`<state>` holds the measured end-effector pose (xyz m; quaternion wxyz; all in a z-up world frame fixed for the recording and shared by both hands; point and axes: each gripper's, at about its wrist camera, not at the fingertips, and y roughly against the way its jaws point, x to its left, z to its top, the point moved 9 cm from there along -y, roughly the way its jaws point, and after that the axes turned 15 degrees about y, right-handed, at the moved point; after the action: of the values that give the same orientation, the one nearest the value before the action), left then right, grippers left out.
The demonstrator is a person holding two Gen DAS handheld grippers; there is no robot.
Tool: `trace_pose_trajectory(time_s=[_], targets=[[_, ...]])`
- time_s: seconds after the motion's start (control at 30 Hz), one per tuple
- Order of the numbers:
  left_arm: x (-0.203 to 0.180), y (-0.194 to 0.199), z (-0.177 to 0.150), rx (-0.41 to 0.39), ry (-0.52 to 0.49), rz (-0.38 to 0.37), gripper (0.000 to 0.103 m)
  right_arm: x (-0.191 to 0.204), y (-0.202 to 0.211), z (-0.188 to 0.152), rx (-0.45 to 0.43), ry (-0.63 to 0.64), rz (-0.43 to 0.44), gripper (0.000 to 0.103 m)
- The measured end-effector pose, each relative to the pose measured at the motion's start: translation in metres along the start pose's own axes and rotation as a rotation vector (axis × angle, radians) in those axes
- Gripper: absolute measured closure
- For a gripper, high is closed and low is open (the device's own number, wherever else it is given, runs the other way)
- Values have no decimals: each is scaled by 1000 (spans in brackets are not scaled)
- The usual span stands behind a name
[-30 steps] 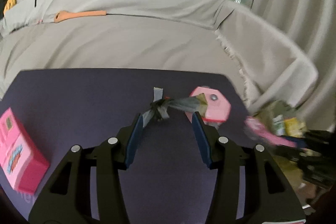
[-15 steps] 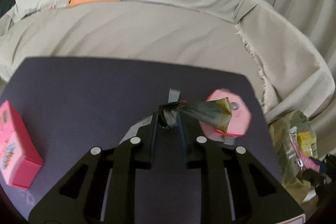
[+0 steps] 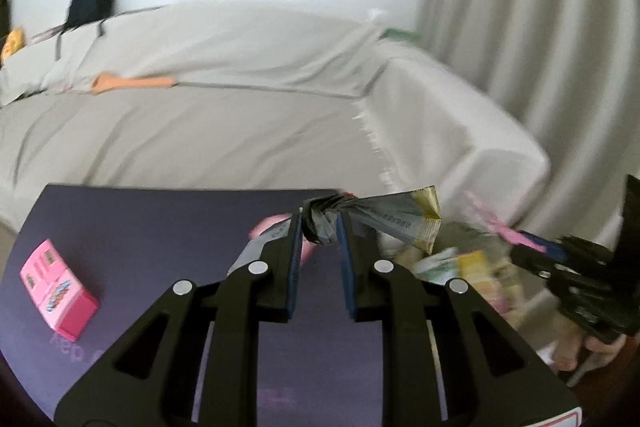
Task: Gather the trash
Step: 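Carry both items over the trash bag and open both tools to drop them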
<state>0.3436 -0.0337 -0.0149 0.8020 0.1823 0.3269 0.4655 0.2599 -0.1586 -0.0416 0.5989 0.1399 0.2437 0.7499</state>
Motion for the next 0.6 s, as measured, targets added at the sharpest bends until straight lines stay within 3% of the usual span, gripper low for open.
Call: trace_pose_trajectory(time_s=[0.17,0.37,0.6], targets=[[-62,-4,-20,33,-39,-96,86,-41,37,-13,-24,-31,-89,84],[-119,-44,-67,148,-32,-184,86,-100,70,-45,-7,-104,-187,84],[-154,-102,-122,278,-28,-203,86,-138,82,-75,13,-147,-243,84]])
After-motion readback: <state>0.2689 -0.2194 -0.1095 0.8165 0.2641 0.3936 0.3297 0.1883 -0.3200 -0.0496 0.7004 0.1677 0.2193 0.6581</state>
